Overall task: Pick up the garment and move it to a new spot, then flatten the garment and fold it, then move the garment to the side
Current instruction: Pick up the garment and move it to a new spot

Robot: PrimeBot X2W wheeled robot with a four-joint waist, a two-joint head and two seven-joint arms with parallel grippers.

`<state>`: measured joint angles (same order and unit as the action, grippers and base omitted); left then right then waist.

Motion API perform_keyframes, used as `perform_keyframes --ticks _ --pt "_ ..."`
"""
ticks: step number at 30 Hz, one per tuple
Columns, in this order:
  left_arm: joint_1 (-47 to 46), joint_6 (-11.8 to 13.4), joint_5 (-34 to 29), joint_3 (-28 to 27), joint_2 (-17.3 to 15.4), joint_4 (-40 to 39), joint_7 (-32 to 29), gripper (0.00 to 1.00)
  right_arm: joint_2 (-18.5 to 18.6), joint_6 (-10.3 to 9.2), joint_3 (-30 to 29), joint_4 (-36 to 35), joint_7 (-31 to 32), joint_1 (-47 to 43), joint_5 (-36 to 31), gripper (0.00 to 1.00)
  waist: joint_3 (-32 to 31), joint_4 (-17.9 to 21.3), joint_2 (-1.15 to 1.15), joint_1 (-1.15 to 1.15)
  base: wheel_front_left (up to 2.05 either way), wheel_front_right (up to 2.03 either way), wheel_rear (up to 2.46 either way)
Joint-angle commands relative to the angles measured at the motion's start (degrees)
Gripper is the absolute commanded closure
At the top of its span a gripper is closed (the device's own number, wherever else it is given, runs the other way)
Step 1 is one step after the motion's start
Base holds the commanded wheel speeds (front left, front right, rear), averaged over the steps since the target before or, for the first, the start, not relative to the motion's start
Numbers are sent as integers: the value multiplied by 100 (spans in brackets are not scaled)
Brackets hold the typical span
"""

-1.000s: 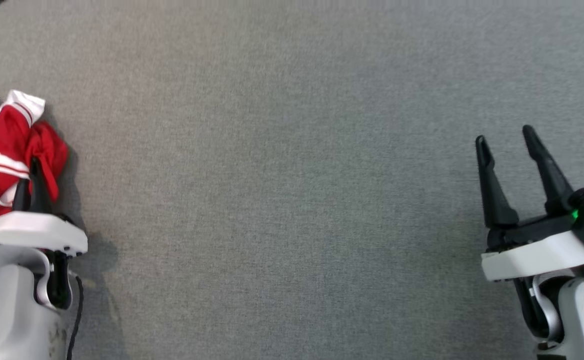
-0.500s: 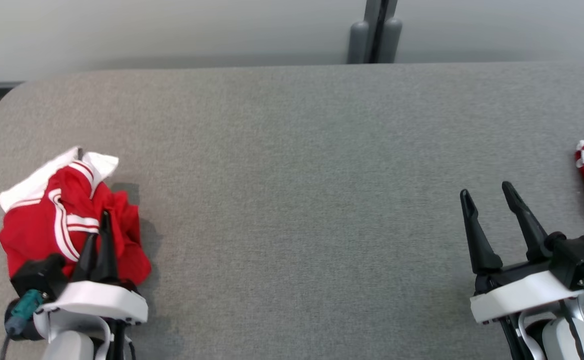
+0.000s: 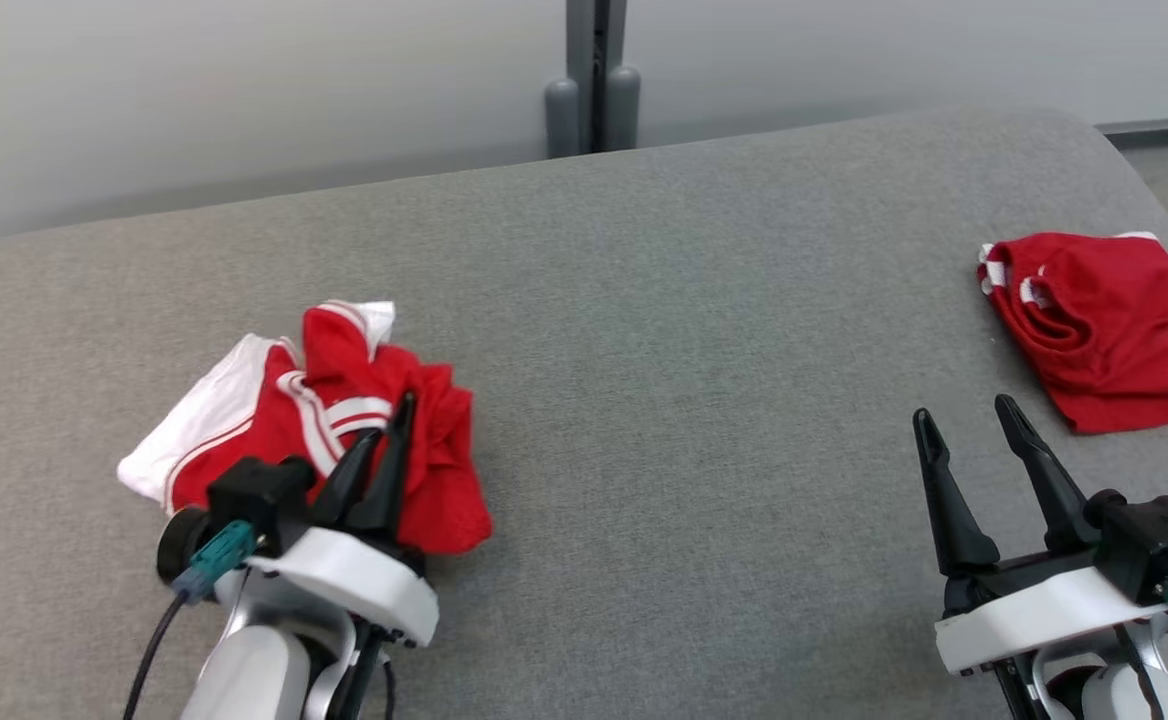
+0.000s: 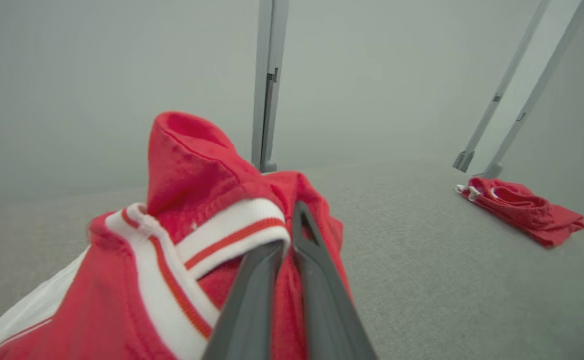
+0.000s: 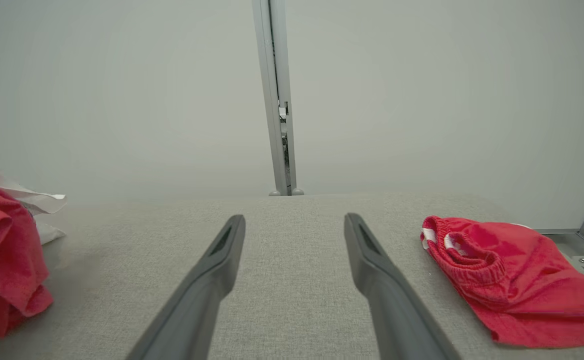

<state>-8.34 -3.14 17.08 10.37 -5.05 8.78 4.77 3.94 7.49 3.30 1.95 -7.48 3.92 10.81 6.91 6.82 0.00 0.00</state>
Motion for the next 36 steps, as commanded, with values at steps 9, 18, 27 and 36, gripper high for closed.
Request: perform_keyframes --ticks 9,18,27,36 --pt "-1209 -281 -162 948 113 95 -503 100 -47 1 59 32 -126 271 142 0 717 909 0 0 0 0 0" --pt "-1812 -361 23 1483 167 1017 -505 100 -87 1 182 305 -378 455 300 0 1048 1314 0 0 0 0 0" --pt "-1838 -274 219 1679 189 1443 19 0 -89 1 110 540 -495 499 231 0 921 1170 0 0 0 0 0" --pt "-1208 347 594 864 -25 938 791 0 -39 1 -40 494 -323 329 66 0 376 549 0 0 0 0 0"
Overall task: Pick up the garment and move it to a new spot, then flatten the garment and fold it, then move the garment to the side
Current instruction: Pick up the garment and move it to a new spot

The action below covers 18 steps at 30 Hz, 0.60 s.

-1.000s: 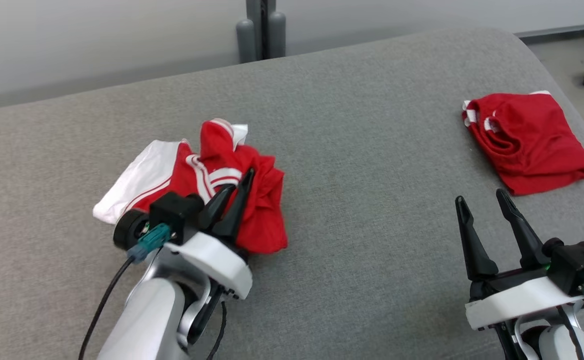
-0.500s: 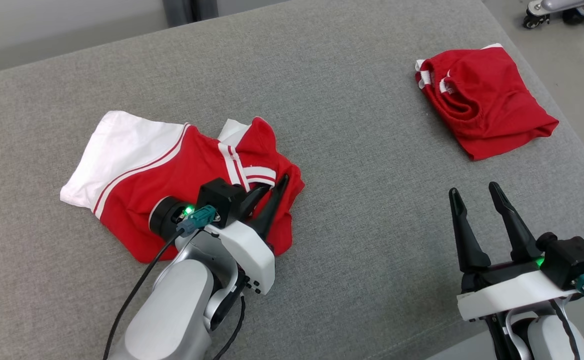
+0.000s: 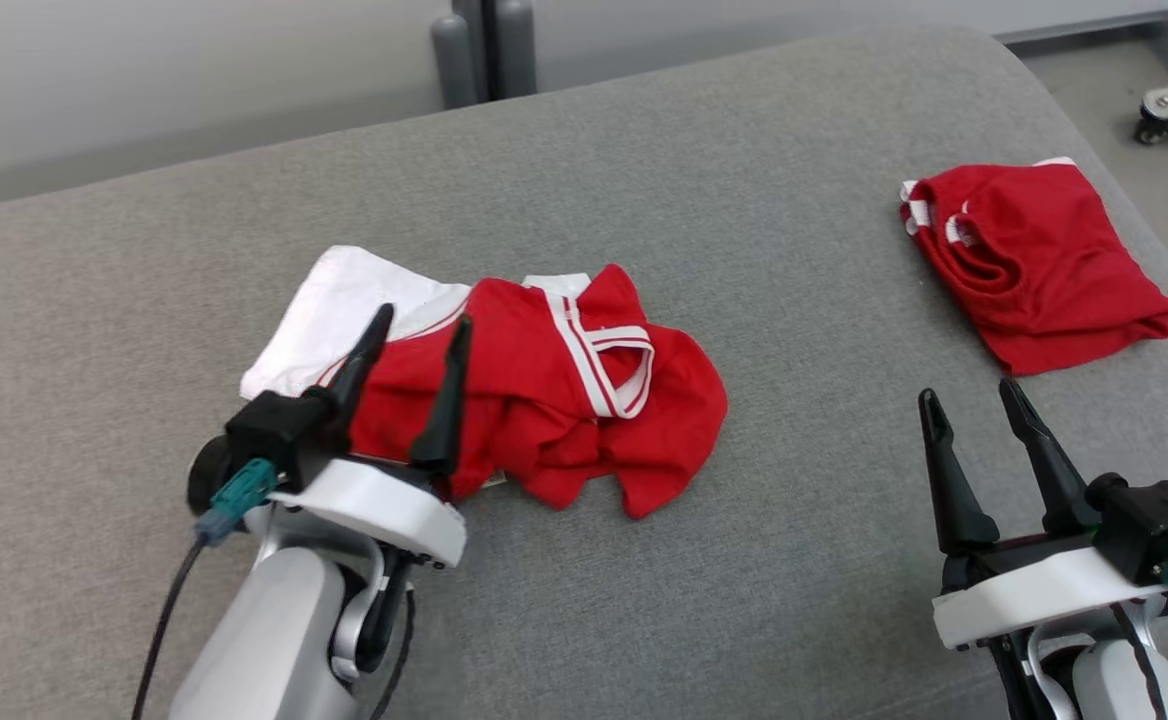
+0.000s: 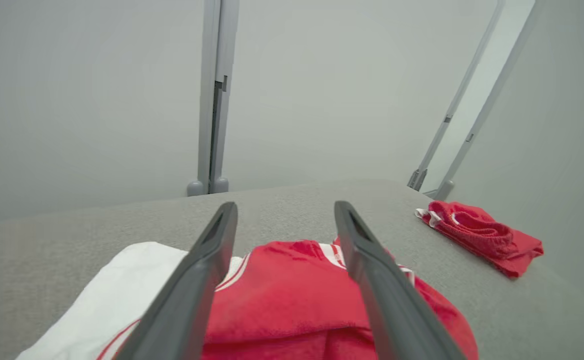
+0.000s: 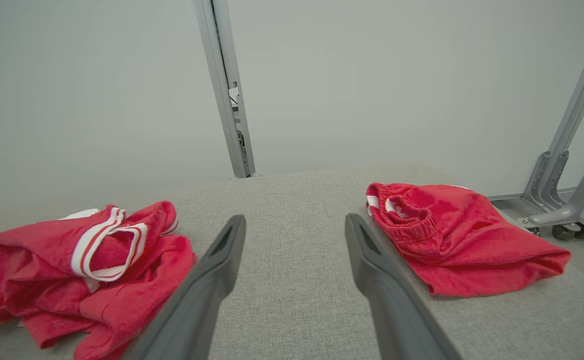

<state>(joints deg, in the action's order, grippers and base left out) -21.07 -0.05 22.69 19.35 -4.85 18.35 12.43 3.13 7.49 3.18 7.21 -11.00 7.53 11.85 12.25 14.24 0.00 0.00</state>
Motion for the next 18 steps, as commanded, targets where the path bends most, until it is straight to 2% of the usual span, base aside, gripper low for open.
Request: perform_keyframes --ticks 1,5,10,18 --pt "133 101 82 -164 -94 -69 64 0 55 1 -44 -44 50 -62 -54 0 -199 -270 0 0 0 0 0" --pt "451 312 239 -563 -265 -192 144 0 96 1 -110 -123 165 -150 -82 0 -347 -541 0 0 0 0 0" --pt "856 428 361 -918 -491 -276 200 0 129 1 -186 -190 295 -268 -117 0 -520 -801 0 0 0 0 0" --pt "1448 574 286 -1012 -776 -451 104 0 162 1 -264 -271 448 -463 -142 0 -765 -1033 0 0 0 0 0"
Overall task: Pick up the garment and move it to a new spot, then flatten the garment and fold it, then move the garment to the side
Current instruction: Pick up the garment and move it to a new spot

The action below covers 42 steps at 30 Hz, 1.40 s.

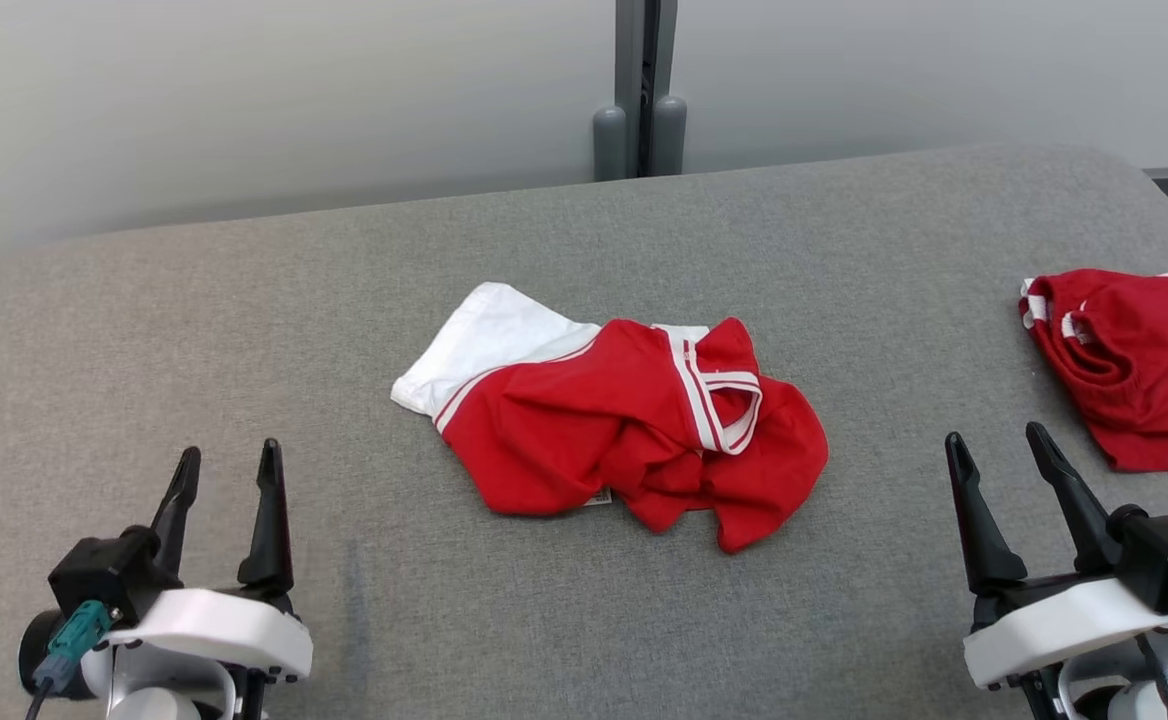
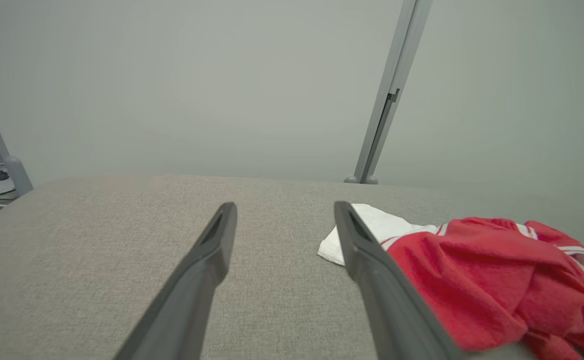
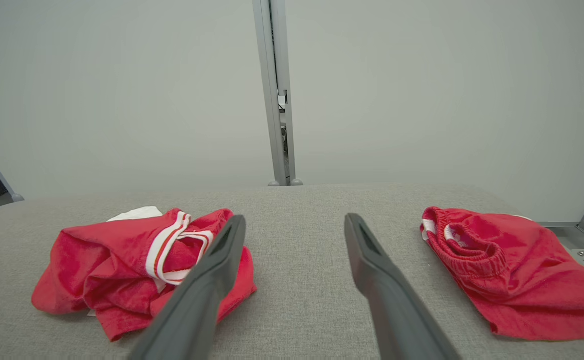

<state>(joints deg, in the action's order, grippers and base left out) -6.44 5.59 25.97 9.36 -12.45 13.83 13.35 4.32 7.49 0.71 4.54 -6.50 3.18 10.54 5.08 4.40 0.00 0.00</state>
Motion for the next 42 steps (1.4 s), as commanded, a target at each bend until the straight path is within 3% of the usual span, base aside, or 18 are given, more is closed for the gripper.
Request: perform_keyframes --ticks 1,14,42 --pt "66 27 -29 -12 -43 -26 -22 0 46 1 -25 -10 13 -61 -13 0 -88 -71 0 0 0 0 0" --pt "1019 344 -162 32 -283 -546 -260 0 10 1 -81 -143 263 -546 -68 0 -569 -174 0 0 0 0 0" --pt "1309 479 -185 268 -340 -950 -454 0 -58 1 -224 -465 501 -825 -126 0 -709 -264 0 0 0 0 0"
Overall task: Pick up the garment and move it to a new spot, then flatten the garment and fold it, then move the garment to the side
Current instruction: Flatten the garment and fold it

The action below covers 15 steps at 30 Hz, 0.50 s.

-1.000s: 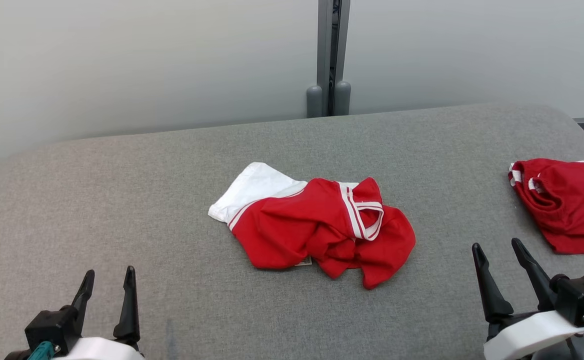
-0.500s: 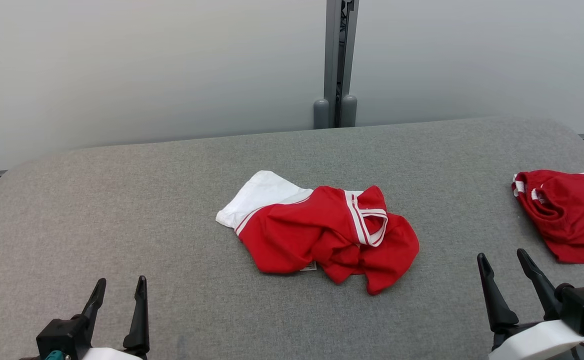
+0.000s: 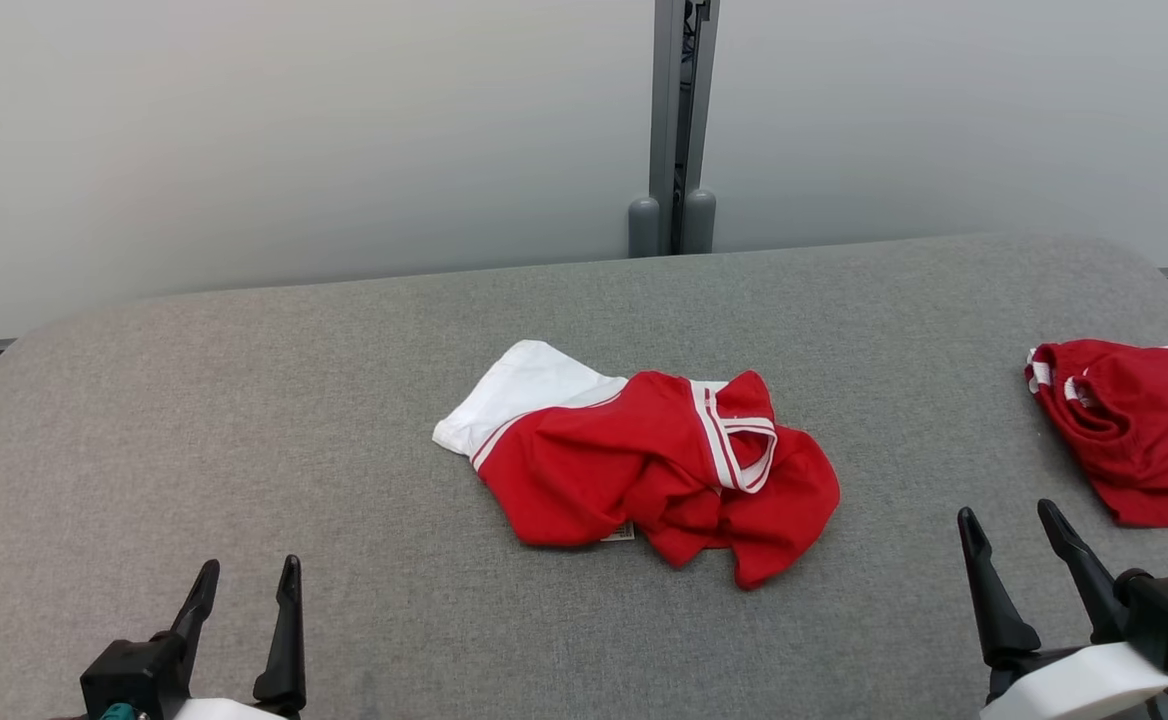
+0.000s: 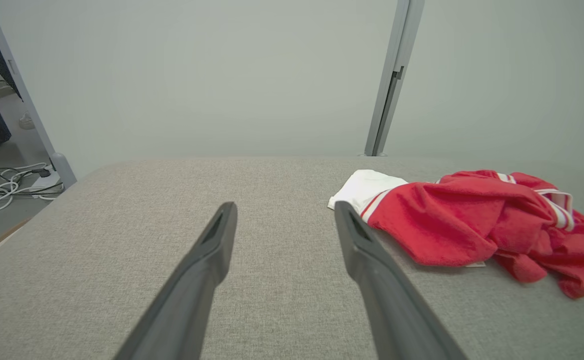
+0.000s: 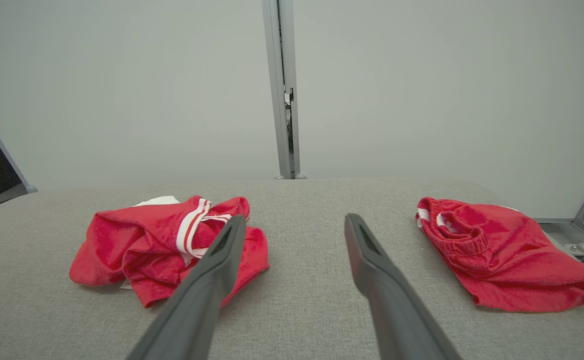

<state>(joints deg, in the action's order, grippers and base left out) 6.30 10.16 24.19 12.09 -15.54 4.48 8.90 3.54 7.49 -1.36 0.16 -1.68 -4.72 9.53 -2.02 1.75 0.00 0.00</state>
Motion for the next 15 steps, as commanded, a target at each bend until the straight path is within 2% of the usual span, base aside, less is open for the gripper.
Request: perform_keyframes --ticks 1,6,15 --pt "36 32 -8 3 -30 -24 -6 0 17 1 -22 -24 20 -38 -21 0 5 -3 0 0 0 0 0" --pt "-148 15 -13 58 0 -91 -43 0 51 1 32 41 80 -13 51 0 104 -153 0 0 0 0 0" --pt "-797 -110 -104 249 135 -64 87 0 451 1 640 366 297 505 248 0 739 -837 0 0 0 0 0"
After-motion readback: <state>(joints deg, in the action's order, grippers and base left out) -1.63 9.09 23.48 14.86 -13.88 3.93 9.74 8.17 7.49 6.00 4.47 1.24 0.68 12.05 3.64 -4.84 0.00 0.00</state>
